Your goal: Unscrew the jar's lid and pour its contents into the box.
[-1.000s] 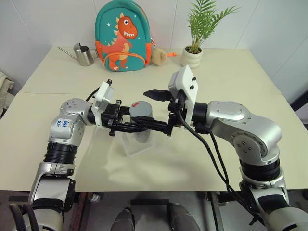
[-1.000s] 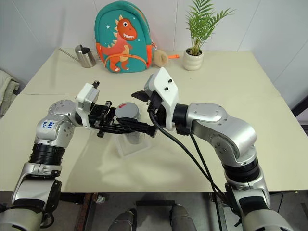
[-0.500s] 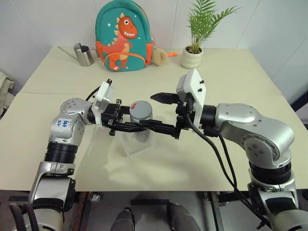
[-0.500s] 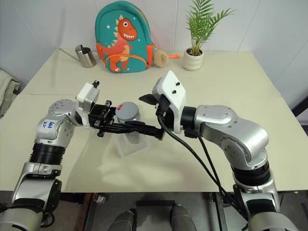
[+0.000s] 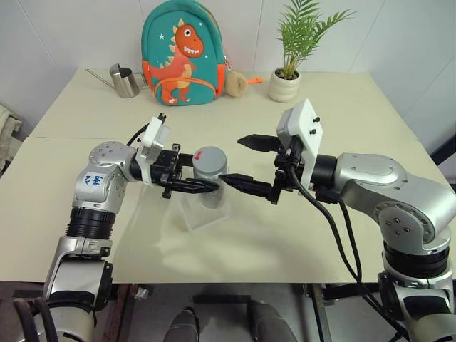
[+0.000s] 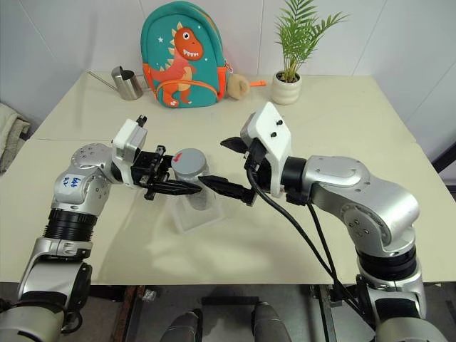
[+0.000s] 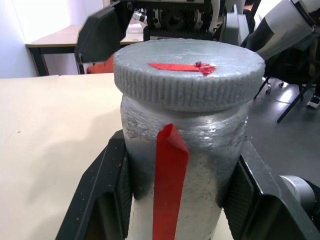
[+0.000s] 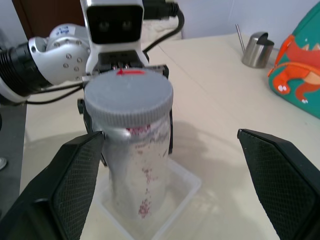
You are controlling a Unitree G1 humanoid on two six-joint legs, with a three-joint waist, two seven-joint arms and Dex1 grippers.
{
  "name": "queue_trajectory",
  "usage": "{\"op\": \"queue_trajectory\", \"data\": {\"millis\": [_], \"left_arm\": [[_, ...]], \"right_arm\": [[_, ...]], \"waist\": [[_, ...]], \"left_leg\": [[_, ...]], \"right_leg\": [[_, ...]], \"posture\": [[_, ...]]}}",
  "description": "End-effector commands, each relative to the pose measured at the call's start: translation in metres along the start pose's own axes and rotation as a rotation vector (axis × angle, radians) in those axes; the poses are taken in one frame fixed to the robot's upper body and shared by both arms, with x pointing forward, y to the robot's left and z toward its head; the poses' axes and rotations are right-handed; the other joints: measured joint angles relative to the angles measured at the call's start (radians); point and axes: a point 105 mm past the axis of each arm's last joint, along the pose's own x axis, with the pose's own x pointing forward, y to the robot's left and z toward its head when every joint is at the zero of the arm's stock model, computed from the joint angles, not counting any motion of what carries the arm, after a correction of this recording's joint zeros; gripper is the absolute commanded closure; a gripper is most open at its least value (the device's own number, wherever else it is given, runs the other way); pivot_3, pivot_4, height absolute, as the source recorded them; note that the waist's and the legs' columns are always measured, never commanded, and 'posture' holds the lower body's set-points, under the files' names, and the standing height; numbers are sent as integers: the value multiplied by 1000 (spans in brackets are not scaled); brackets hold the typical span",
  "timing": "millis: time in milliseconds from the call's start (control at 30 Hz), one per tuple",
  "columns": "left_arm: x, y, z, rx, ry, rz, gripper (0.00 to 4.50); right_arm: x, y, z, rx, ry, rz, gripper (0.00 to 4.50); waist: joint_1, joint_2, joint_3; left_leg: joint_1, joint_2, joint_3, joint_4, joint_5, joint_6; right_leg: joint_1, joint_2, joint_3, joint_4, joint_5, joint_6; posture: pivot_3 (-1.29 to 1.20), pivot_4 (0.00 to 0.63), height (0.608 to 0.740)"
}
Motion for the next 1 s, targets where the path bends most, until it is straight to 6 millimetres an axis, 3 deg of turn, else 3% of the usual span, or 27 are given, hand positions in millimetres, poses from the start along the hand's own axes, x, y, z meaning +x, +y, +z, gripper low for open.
{"op": "queue_trajectory", "data": {"millis": [33,433,733,1000], "left_arm": [[1,-1,10,49,-6,-38,2571],[3,0,9,90,-11,-26,2571],[9,-3,8,76,-29,-35,2571],[11,-6,9,67,-28,-35,2571]], "right_arm": [[-9,4,7,-41,-9,5,28],[-21,-1,29,-40,-77,-11,28],[0,7,43,-3,-176,38,28],[27,16,35,-11,-161,76,28]], "waist": [[0,0,0],[0,0,0],[-2,0,0],[-1,0,0]], "left_leg": [[0,0,0,0,0,0],[0,0,0,0,0,0],[0,0,0,0,0,0],[0,0,0,1,0,0]], "right_leg": [[0,0,0,0,0,0],[0,0,0,0,0,0],[0,0,0,0,0,0],[-1,0,0,1,0,0]], "posture": [[0,150,740],[0,150,740],[0,150,740],[0,150,740]]}}
